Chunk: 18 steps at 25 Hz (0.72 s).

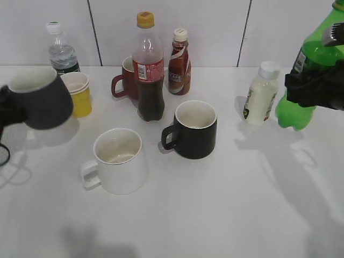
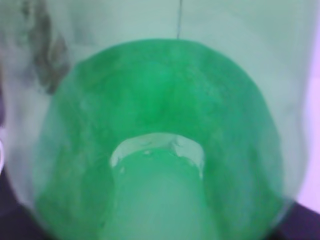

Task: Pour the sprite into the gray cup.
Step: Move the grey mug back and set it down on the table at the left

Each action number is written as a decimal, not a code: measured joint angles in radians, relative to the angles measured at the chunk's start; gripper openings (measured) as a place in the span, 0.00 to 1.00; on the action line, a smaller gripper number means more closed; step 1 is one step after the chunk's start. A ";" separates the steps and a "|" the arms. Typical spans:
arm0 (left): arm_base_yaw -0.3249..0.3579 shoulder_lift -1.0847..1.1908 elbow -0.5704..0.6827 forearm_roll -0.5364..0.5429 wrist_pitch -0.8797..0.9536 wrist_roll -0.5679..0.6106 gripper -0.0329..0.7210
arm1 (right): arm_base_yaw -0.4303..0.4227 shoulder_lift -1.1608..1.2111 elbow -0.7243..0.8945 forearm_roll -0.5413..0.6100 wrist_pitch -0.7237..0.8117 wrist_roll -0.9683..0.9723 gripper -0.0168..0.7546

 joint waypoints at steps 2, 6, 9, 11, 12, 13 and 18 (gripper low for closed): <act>0.000 0.084 -0.001 -0.001 -0.058 0.021 0.13 | 0.000 0.000 0.000 -0.001 -0.015 0.001 0.58; 0.000 0.211 -0.001 -0.002 -0.080 0.096 0.13 | -0.001 0.000 0.000 -0.002 -0.020 0.001 0.58; 0.000 0.239 -0.002 -0.004 -0.103 0.100 0.12 | -0.001 0.000 0.000 -0.002 -0.020 0.002 0.58; 0.000 0.242 -0.002 -0.004 -0.108 0.101 0.12 | -0.001 0.000 0.000 -0.002 -0.021 0.002 0.58; 0.000 0.244 -0.002 -0.003 -0.112 0.101 0.12 | -0.001 0.000 0.000 -0.002 -0.021 0.002 0.58; 0.000 0.244 -0.002 -0.003 -0.114 0.101 0.12 | -0.001 0.000 0.000 -0.002 -0.021 0.002 0.58; 0.000 0.244 0.020 -0.001 -0.130 0.100 0.13 | -0.001 0.000 0.000 -0.002 -0.022 0.003 0.58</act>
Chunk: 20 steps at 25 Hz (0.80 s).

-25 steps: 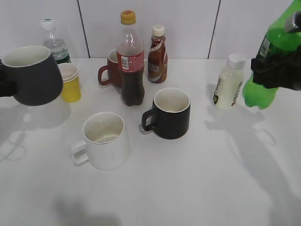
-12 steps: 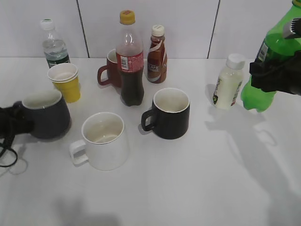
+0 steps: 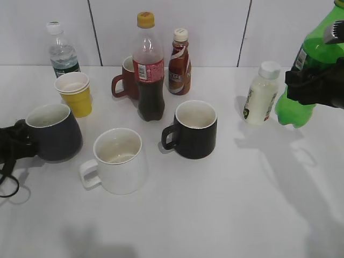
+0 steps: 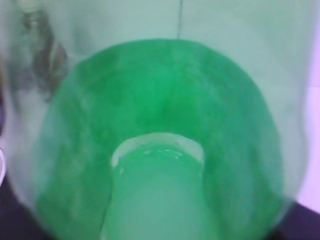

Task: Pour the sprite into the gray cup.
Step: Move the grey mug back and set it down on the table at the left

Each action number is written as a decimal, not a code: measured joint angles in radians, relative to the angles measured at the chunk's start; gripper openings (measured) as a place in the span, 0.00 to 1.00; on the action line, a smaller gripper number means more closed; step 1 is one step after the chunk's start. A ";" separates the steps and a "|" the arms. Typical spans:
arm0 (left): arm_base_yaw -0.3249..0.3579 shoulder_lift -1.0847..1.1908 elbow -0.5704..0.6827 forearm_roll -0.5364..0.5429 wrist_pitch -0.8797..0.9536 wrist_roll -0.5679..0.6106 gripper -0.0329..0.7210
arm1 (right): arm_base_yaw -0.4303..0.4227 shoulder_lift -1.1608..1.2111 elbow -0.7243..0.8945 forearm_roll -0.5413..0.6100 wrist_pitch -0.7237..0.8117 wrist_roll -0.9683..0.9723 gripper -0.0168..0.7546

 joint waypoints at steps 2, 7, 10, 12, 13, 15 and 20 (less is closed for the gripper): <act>0.000 0.000 0.023 0.002 -0.018 -0.002 0.16 | 0.000 0.000 0.000 0.000 0.000 0.000 0.58; 0.000 -0.003 0.069 0.001 -0.045 -0.007 0.25 | 0.000 0.000 0.000 0.000 0.000 0.000 0.58; 0.000 -0.009 0.085 0.002 -0.047 -0.007 0.28 | 0.000 0.000 0.000 0.000 0.000 0.000 0.58; 0.000 -0.011 0.090 0.006 -0.047 -0.007 0.30 | 0.000 0.000 0.000 0.000 0.000 0.001 0.58; 0.000 -0.013 0.091 0.011 -0.047 -0.007 0.32 | 0.000 0.000 0.000 0.000 0.000 0.001 0.58; 0.000 -0.027 0.093 0.024 -0.040 -0.007 0.36 | 0.000 0.000 0.000 0.000 0.000 0.002 0.58; 0.000 -0.081 0.118 0.042 -0.035 -0.007 0.39 | 0.000 0.000 0.000 0.001 0.000 0.013 0.58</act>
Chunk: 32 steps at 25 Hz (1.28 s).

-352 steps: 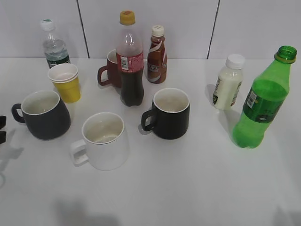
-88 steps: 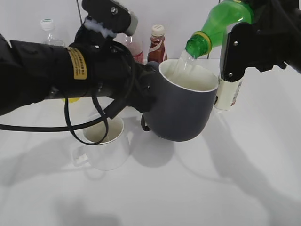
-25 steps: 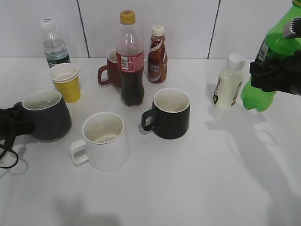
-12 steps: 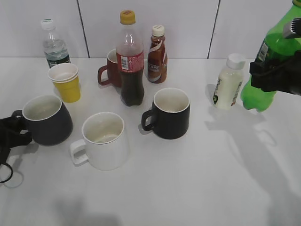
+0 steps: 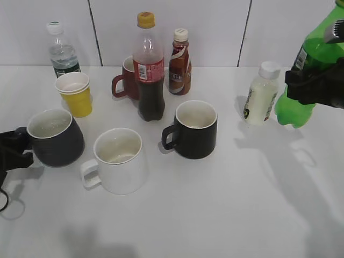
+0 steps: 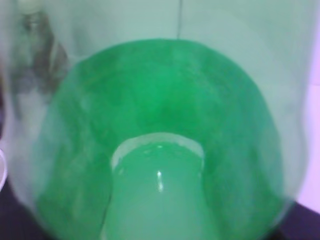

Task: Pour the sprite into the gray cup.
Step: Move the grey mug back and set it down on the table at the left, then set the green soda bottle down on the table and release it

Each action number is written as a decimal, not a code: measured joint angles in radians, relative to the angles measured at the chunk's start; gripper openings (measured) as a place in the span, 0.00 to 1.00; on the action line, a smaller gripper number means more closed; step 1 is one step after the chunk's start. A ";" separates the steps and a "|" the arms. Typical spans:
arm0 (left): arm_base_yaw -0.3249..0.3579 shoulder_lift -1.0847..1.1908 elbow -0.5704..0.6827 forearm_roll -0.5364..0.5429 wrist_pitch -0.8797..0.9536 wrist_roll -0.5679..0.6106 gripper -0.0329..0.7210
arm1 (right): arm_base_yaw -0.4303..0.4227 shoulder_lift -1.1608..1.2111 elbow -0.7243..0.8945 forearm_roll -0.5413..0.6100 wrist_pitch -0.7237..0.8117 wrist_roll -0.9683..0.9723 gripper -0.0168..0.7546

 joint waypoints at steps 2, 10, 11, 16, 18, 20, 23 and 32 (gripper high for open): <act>0.000 -0.017 0.023 0.003 0.007 0.000 0.39 | 0.000 0.002 0.000 0.000 0.000 0.003 0.58; 0.000 -0.071 0.080 0.011 0.006 0.000 0.39 | 0.000 0.061 0.036 0.012 -0.059 0.009 0.58; 0.000 -0.071 0.080 0.014 0.006 0.000 0.39 | 0.000 0.071 0.044 0.014 -0.069 0.009 0.58; 0.000 -0.071 0.105 0.037 -0.008 0.000 0.39 | 0.000 0.117 0.061 0.019 -0.094 0.009 0.58; 0.000 -0.077 0.120 0.046 -0.008 0.000 0.39 | 0.000 0.127 0.061 0.019 -0.111 0.009 0.58; 0.000 -0.086 0.133 0.050 -0.008 0.000 0.39 | 0.000 0.143 0.061 0.019 -0.132 0.009 0.58; 0.000 -0.098 0.143 0.055 -0.009 0.000 0.39 | 0.000 0.185 0.061 0.019 -0.150 0.010 0.58; 0.000 -0.196 0.151 0.098 -0.009 0.000 0.39 | 0.000 0.254 0.079 0.019 -0.215 0.010 0.58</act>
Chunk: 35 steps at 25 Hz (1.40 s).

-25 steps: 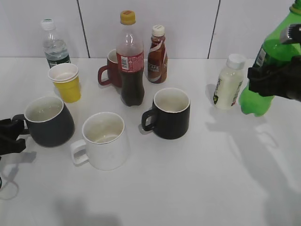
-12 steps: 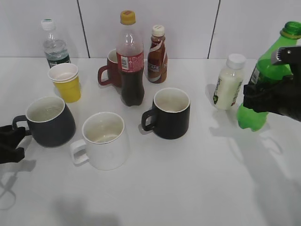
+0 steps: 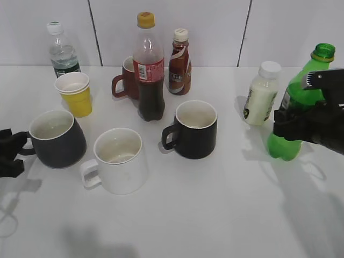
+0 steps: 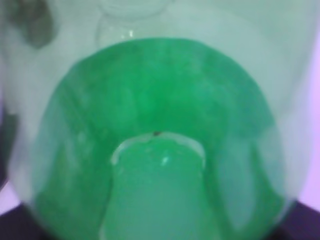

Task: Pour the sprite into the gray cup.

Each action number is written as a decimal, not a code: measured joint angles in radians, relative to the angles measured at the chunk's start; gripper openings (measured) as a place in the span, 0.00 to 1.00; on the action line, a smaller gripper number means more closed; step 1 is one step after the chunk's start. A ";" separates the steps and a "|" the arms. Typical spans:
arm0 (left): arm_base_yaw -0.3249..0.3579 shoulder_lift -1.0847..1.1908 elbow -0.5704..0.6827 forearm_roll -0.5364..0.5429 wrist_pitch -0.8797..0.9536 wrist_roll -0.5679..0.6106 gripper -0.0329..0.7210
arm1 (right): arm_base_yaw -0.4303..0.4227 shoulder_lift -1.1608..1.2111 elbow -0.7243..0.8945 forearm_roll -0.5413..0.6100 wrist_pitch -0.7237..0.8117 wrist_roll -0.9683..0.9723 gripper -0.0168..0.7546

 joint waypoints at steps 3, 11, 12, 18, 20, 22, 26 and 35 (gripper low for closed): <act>-0.001 -0.044 0.006 0.003 0.000 0.000 0.39 | 0.000 -0.005 0.017 -0.001 -0.031 -0.001 0.75; -0.001 -0.302 0.008 0.002 0.079 -0.124 0.39 | 0.000 -0.285 -0.105 -0.028 0.205 -0.046 0.89; -0.001 -0.372 0.005 0.003 0.157 -0.151 0.39 | 0.000 -0.342 -0.136 -0.028 0.265 -0.059 0.89; -0.029 -0.962 -0.163 -0.004 1.027 -0.329 0.39 | 0.000 -0.638 -0.381 -0.034 0.718 -0.076 0.89; -0.044 -1.151 -0.277 -0.021 1.358 -0.344 0.39 | 0.000 -0.712 -0.409 -0.033 0.848 -0.076 0.87; -0.052 -1.300 -0.365 -0.021 1.621 -0.350 0.40 | 0.000 -0.784 -0.414 -0.028 0.988 -0.076 0.85; -0.053 -1.484 -0.432 -0.023 1.993 -0.349 0.48 | 0.000 -0.908 -0.412 -0.023 1.295 -0.058 0.82; -0.053 -1.604 -0.412 -0.102 2.318 -0.137 0.53 | 0.000 -1.337 -0.215 -0.088 1.754 0.073 0.79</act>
